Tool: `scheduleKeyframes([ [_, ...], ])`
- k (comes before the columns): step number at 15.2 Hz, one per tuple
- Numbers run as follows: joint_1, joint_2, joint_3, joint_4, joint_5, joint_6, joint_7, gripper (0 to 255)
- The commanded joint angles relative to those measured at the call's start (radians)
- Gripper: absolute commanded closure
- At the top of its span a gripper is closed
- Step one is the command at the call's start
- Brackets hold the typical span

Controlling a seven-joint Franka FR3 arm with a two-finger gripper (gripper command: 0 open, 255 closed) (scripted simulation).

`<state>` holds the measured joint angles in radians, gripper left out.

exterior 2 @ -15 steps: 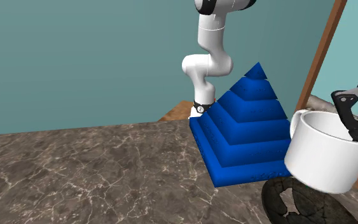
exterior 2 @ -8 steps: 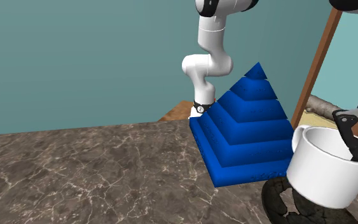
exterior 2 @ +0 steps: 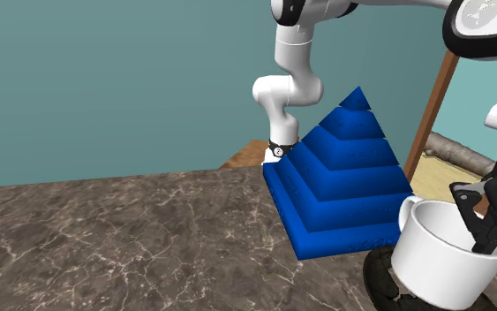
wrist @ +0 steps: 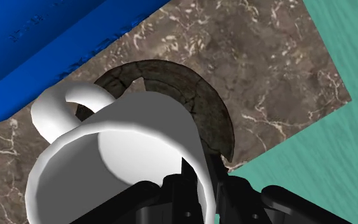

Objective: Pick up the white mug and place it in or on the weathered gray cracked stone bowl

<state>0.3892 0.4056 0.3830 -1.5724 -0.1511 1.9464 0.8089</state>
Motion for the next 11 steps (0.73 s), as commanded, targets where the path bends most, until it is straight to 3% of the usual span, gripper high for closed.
scheduleKeyframes([
  [1,-0.003,0.002,-0.002,-0.027,-0.002,0.029,0.000,255],
  [11,-0.002,0.009,-0.003,-0.041,-0.005,0.050,0.002,255],
])
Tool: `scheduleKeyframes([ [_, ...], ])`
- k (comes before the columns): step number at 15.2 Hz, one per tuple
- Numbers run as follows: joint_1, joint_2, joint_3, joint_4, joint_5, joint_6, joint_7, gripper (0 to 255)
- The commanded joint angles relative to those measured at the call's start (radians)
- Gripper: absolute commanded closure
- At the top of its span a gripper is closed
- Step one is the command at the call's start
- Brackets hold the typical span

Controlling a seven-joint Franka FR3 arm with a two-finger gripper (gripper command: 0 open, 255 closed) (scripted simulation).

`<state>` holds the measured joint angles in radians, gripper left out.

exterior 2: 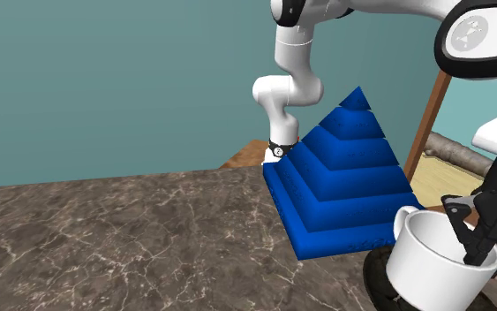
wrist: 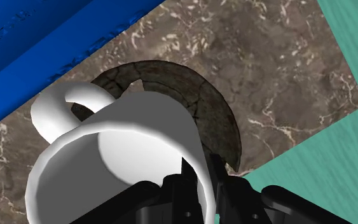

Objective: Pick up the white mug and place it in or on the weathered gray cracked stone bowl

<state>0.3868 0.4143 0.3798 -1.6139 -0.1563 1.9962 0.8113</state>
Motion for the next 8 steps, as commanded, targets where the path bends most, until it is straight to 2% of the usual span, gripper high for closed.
scheduleKeyframes([
  [1,0.000,0.000,0.000,0.000,0.000,0.000,0.000,0],
  [6,0.000,0.000,0.000,0.000,0.000,0.000,0.000,0],
  [8,-0.001,-0.018,0.004,0.043,0.009,-0.059,-0.006,0],
])
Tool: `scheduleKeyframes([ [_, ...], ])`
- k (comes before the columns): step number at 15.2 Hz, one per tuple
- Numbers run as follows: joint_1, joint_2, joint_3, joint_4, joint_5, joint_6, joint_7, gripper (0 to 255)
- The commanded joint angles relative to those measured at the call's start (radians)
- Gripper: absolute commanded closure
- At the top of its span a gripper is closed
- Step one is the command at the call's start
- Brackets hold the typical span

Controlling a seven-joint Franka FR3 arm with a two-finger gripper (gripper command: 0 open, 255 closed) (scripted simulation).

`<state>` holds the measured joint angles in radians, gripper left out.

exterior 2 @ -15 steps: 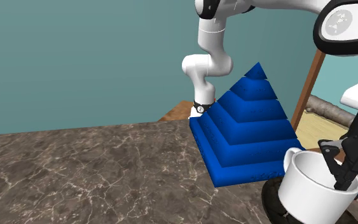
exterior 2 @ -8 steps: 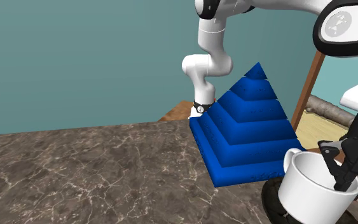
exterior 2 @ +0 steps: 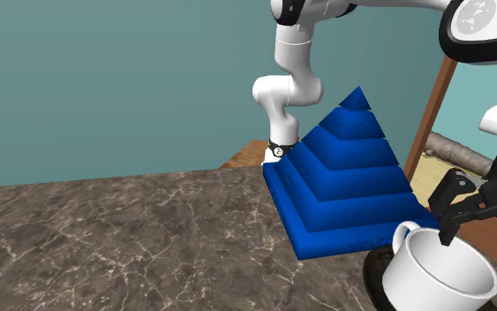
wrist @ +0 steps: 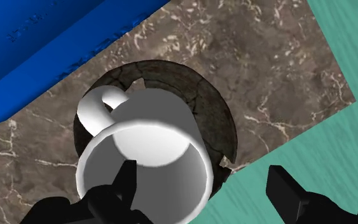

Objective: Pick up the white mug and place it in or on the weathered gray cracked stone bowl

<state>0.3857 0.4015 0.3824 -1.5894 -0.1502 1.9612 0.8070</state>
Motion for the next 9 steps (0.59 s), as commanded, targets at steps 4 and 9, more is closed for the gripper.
scheduleKeyframes([
  [4,0.001,-0.017,0.004,0.062,0.009,-0.079,-0.006,0],
  [9,0.001,-0.017,0.004,0.063,0.009,-0.079,-0.006,0],
])
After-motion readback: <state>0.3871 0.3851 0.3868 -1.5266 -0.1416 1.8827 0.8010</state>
